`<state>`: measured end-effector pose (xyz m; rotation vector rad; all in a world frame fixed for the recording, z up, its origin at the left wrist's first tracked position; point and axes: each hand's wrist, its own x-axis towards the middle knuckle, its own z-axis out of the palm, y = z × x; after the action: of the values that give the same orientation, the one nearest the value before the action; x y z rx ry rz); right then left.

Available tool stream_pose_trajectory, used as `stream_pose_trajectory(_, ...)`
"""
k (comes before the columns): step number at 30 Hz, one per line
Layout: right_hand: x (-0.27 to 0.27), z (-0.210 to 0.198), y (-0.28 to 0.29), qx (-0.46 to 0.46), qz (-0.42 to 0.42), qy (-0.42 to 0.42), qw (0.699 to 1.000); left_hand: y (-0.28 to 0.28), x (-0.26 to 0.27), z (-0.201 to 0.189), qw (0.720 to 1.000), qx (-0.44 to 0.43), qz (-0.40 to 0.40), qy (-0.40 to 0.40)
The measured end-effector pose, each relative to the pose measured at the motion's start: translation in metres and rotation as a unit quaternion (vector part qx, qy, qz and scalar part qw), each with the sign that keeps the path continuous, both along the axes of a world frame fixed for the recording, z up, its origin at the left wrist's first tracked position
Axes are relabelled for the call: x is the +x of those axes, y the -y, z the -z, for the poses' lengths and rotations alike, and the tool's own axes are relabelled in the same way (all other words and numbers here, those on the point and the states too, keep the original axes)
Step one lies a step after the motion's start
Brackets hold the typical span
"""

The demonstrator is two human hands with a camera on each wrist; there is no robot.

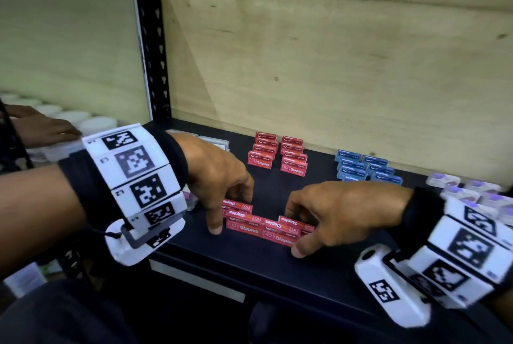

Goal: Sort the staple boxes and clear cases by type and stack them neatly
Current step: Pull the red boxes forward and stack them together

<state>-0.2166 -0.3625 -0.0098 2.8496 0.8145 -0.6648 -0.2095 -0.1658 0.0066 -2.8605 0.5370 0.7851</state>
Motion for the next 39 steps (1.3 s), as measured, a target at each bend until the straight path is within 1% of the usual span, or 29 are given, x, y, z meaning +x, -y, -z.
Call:
stream_pose_trajectory(3,0.000,0.004,-0.005,-0.005,-0.012,0.021,1.000,0.004,-0.001,0.001,1.000,-0.008,0.000,0.003)
stream_pose_trajectory(7,-0.001,0.005,-0.010,-0.003,-0.018,0.023,1.000,0.008,0.001,0.006,1.000,-0.019,0.015,-0.003)
stream_pose_trajectory(13,-0.002,0.006,-0.020,0.001,-0.039,0.035,0.999,0.020,0.003,0.011,0.999,-0.044,0.029,0.014)
stream_pose_trajectory(17,0.002,-0.004,-0.018,-0.005,-0.031,-0.001,0.999,0.017,0.006,0.005,0.999,-0.034,0.010,0.003)
stream_pose_trajectory(21,0.024,-0.026,-0.004,0.005,0.010,-0.049,0.999,0.008,0.023,-0.013,0.999,-0.038,-0.007,0.011)
stream_pose_trajectory(23,0.045,-0.030,0.001,0.020,0.041,-0.026,0.999,0.007,0.039,-0.020,0.998,-0.049,-0.017,0.047)
stream_pose_trajectory(26,0.080,-0.027,0.002,0.011,0.060,0.075,0.995,0.010,0.066,-0.021,0.991,-0.031,-0.005,0.131)
stream_pose_trajectory(28,0.099,-0.023,0.002,-0.014,0.070,0.124,0.990,0.013,0.084,-0.019,0.988,-0.006,0.001,0.156)
stream_pose_trajectory(32,0.122,-0.013,-0.002,-0.035,0.080,0.126,0.988,0.018,0.111,-0.006,0.989,-0.001,-0.016,0.147)
stream_pose_trajectory(36,0.136,-0.001,-0.006,-0.049,0.071,0.128,0.988,0.023,0.119,0.008,0.977,0.007,-0.026,0.213)
stream_pose_trajectory(39,0.140,0.001,-0.010,-0.054,0.064,0.126,0.989,0.027,0.128,0.012,0.977,0.012,-0.030,0.210)
